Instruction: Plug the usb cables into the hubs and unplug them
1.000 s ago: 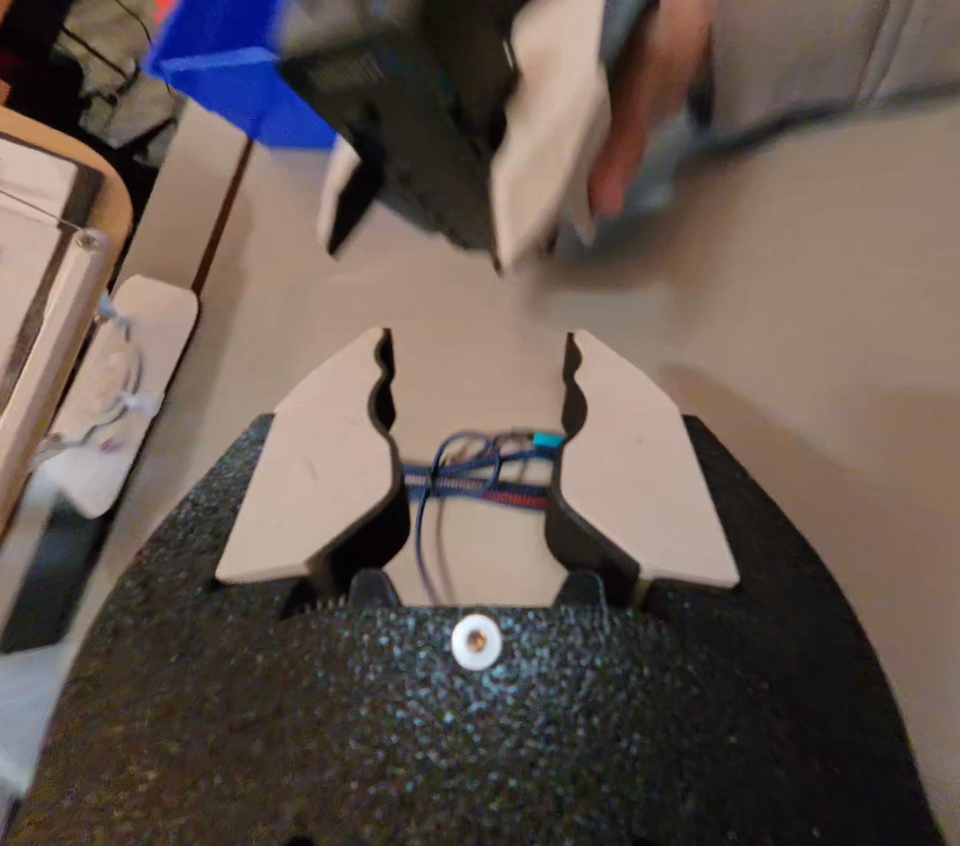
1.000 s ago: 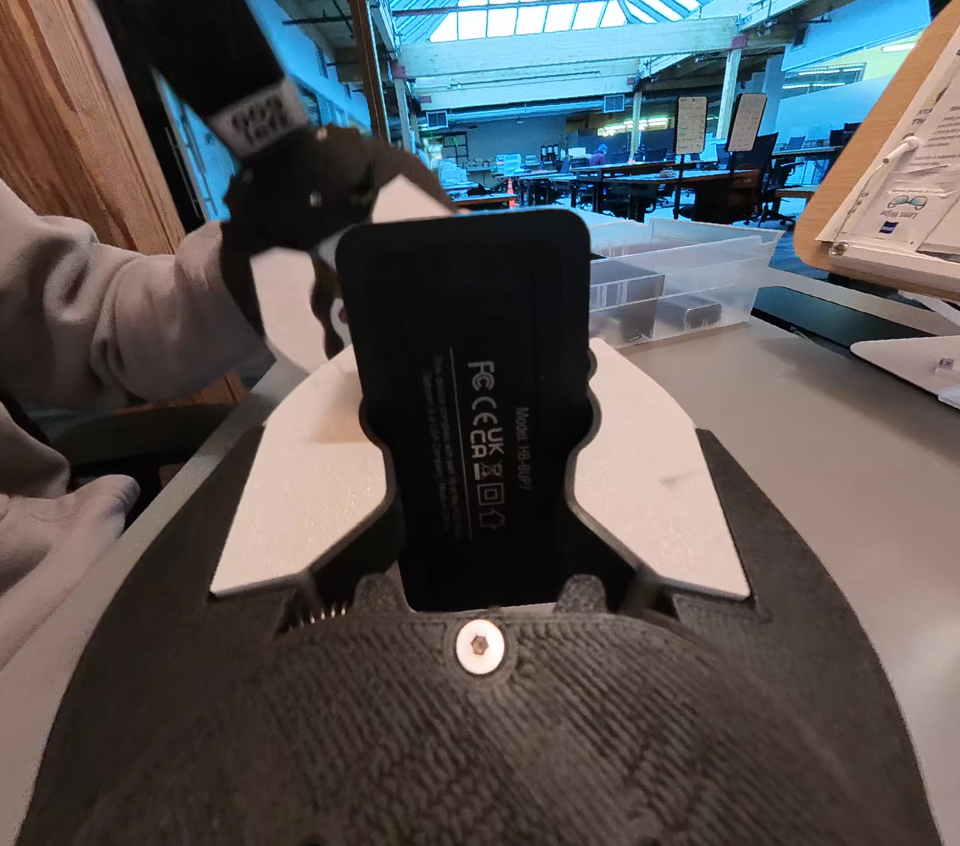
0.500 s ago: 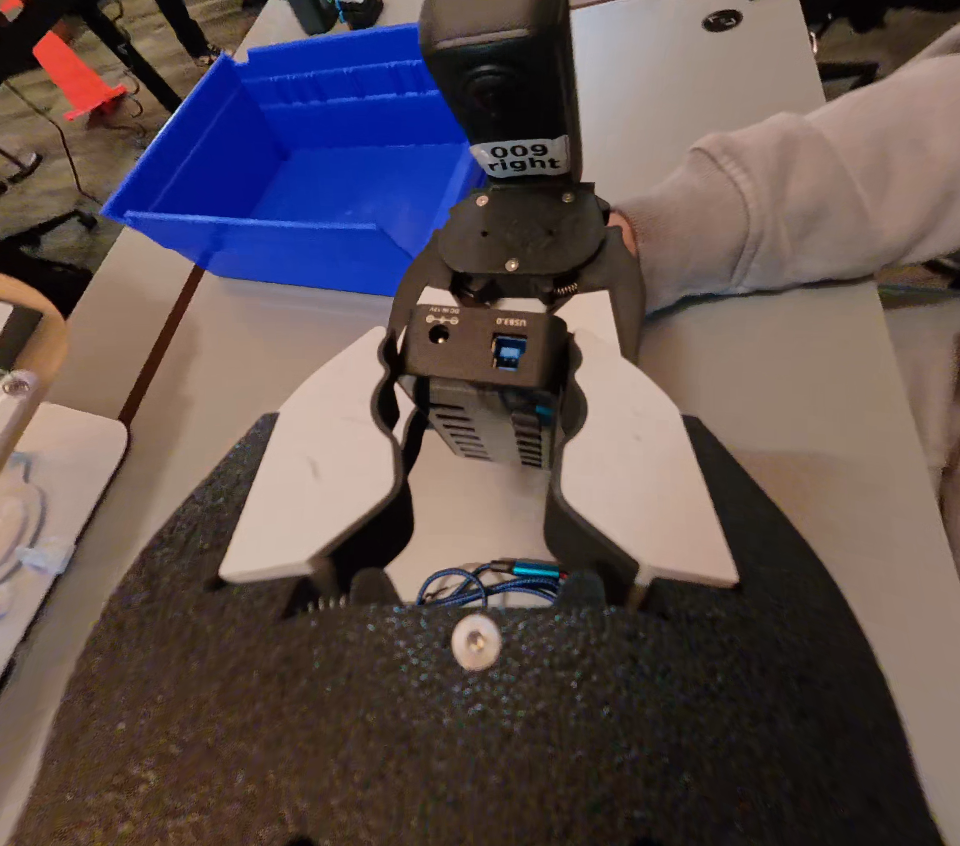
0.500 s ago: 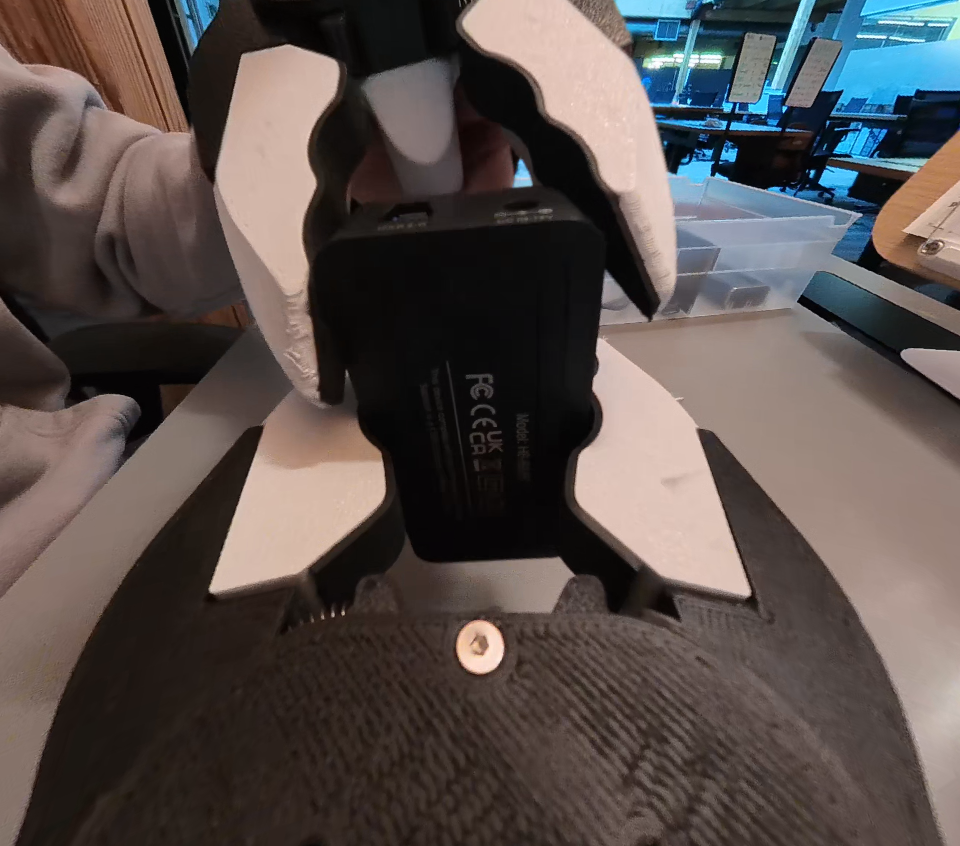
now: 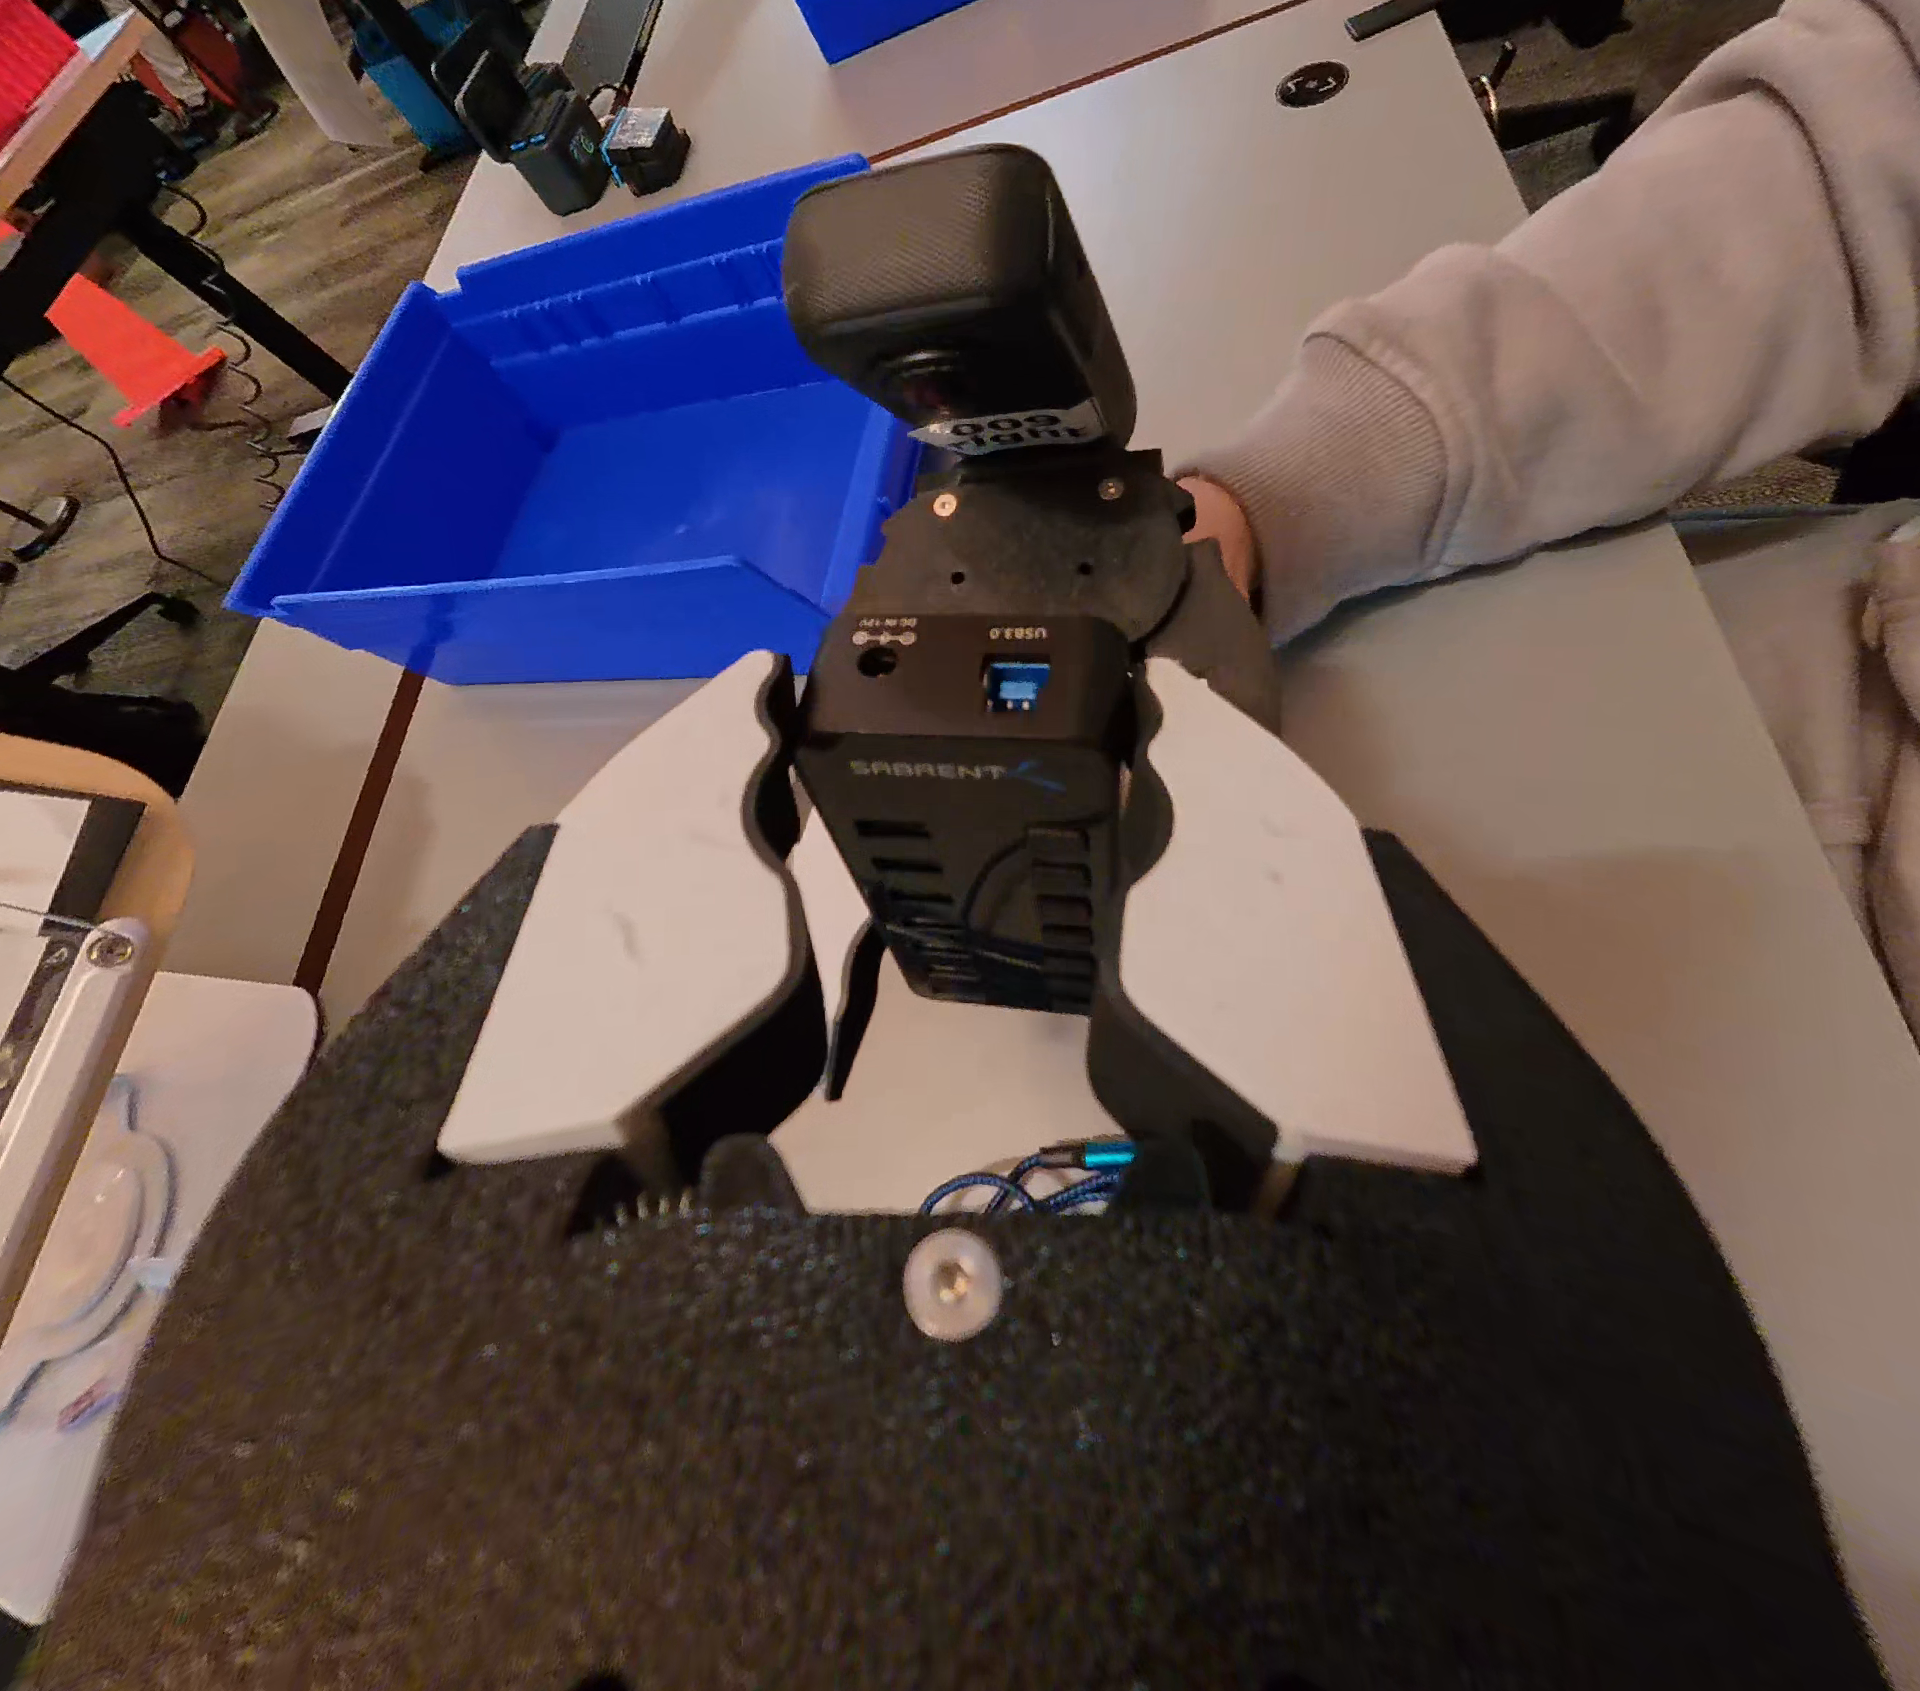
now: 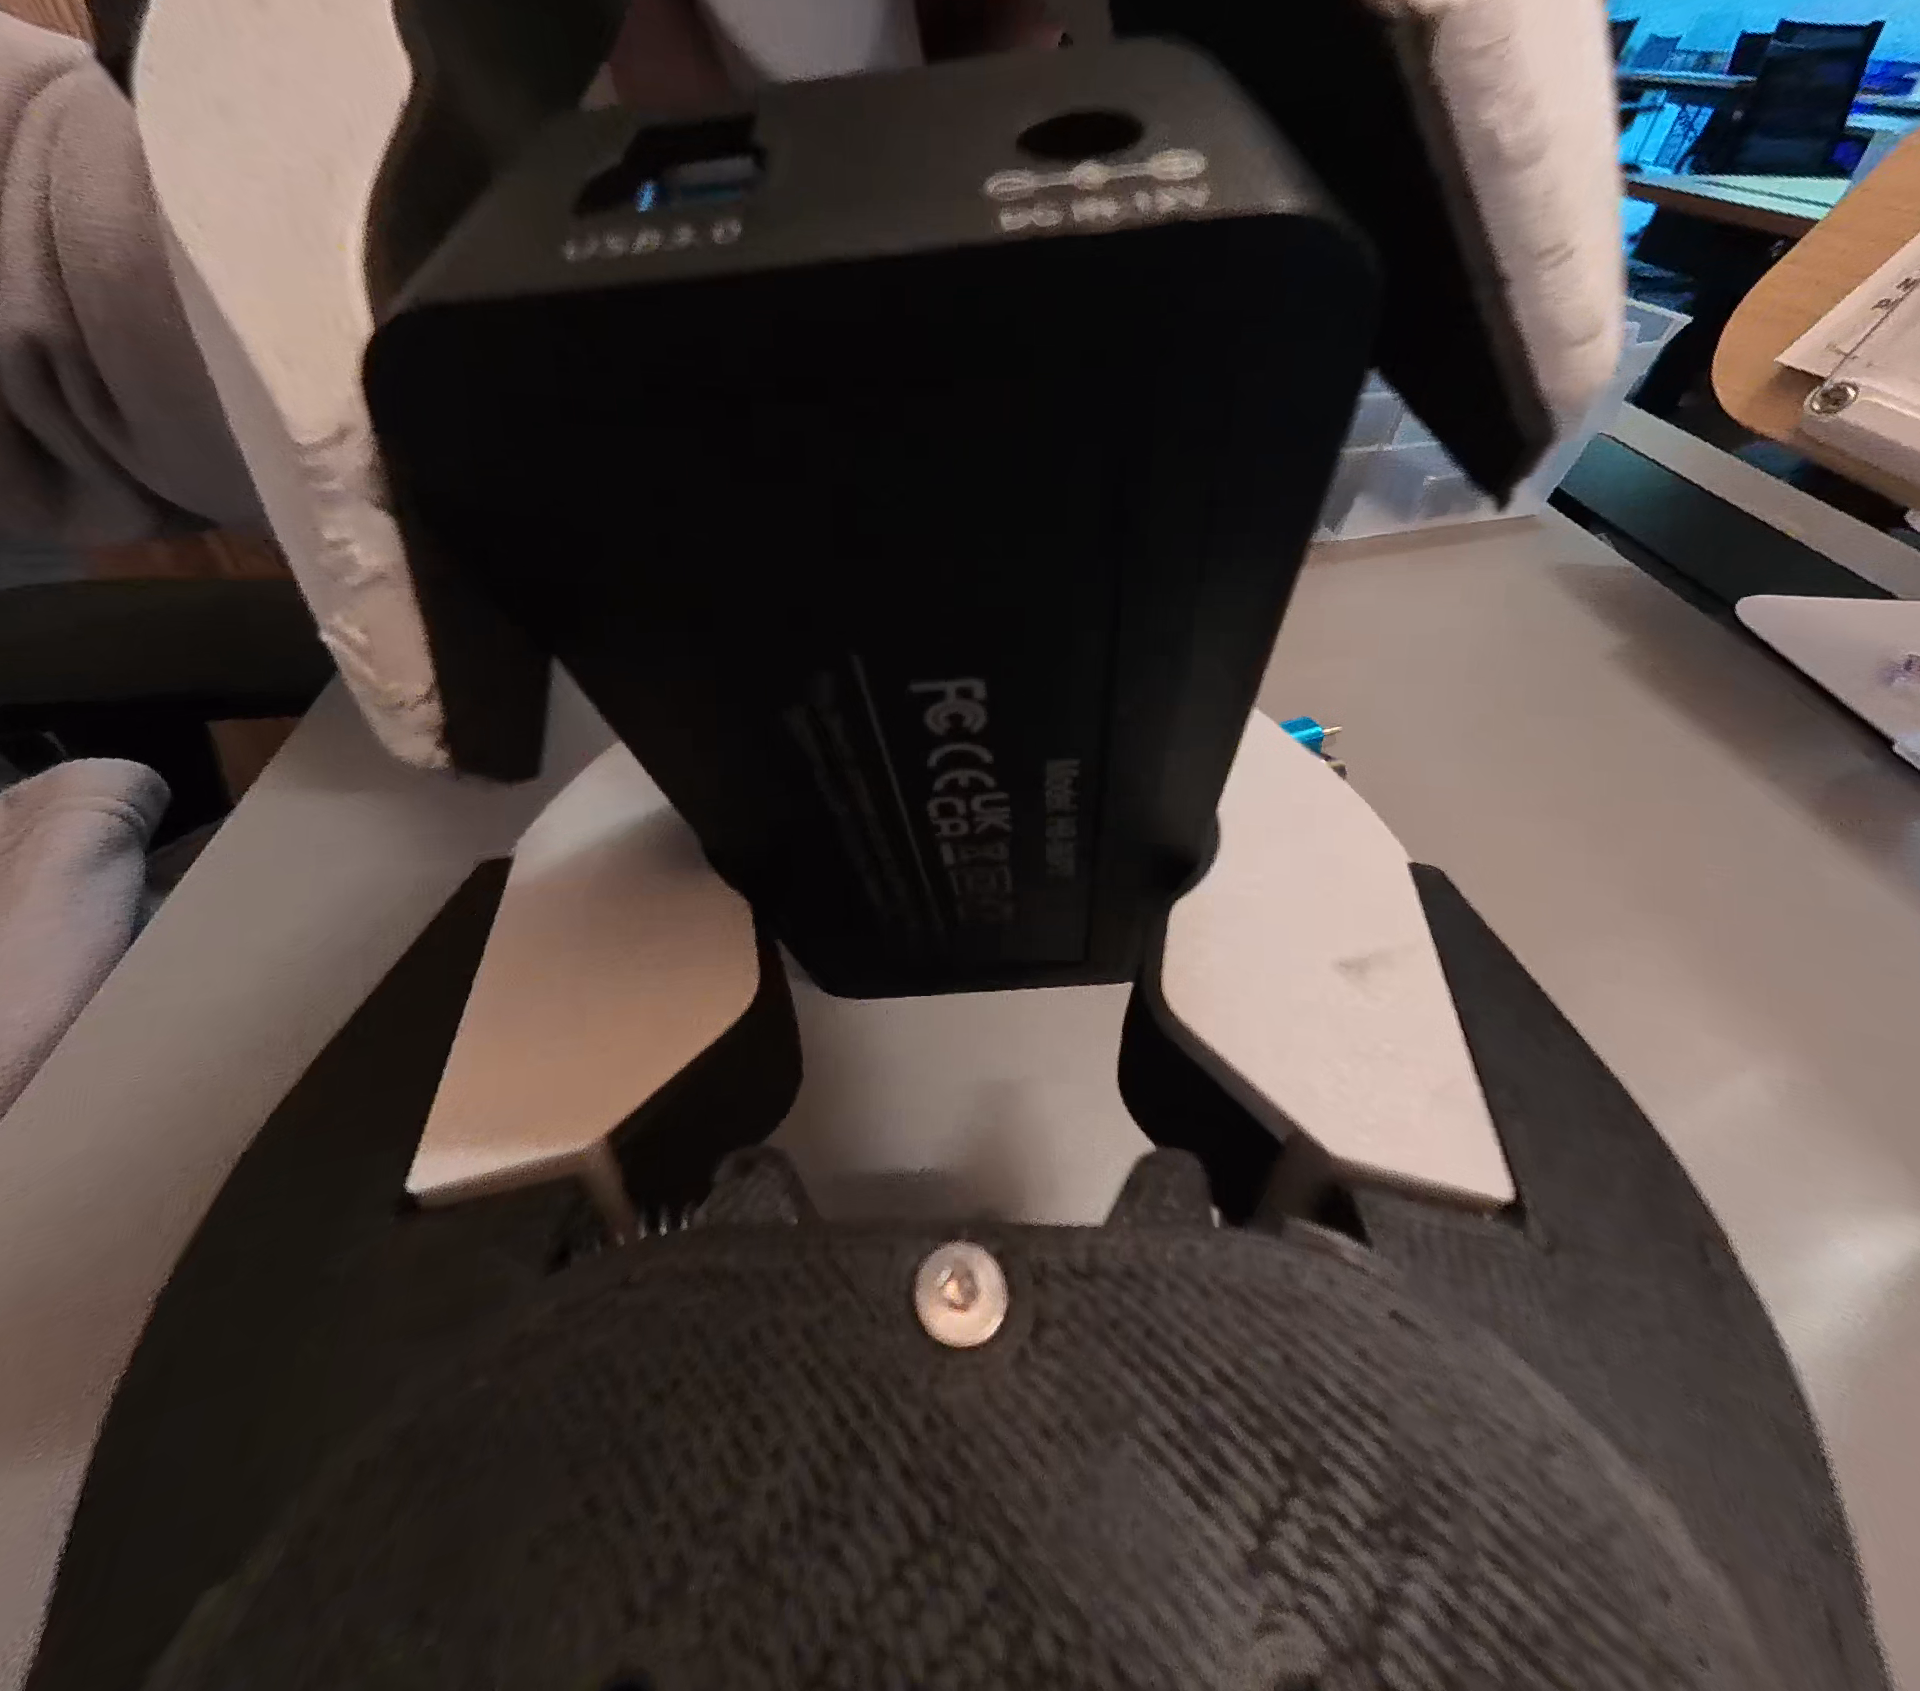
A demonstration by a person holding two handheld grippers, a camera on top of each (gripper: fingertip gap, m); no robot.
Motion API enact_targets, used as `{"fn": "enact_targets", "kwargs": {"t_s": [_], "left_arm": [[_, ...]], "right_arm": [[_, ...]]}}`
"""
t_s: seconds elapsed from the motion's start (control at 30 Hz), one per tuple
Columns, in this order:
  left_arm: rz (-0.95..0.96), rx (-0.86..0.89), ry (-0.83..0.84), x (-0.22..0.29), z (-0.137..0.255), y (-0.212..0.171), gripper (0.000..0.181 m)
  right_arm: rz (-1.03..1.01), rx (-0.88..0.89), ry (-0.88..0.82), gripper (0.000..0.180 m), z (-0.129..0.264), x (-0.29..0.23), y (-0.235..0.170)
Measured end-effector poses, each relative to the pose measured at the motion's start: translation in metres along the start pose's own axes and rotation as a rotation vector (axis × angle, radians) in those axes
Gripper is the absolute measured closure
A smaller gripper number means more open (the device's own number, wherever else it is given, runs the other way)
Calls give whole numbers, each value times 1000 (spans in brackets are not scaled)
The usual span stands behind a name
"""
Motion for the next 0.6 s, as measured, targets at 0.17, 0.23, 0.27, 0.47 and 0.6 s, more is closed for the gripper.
{"fn": "enact_targets", "kwargs": {"t_s": [0.17,0.23,0.27,0.47,0.6], "left_arm": [[37,-19,-5,-4,2,-4,120],[37,-14,0,-4,3,-4,120],[34,-14,7,-4,4,-5,119],[35,26,100,-13,28,-1,112],[-132,-123,82,-23,66,-38,120]], "right_arm": [[-11,-17,-1,103,-2,1,-2],[-20,-22,4,104,-2,1,-2],[-19,-22,-1,104,-2,1,-2],[-11,15,-31,104,12,5,3],[-7,34,-60,104,31,10,3]]}}
Point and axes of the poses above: each gripper's, where its closed fingertips meet, z back along the fingers, y out of its top, x = y × z across the jaws, the point moved 9 cm from there along z, back along the fingers, and after that the axes turned 14 degrees about y, right-handed, at the moved point
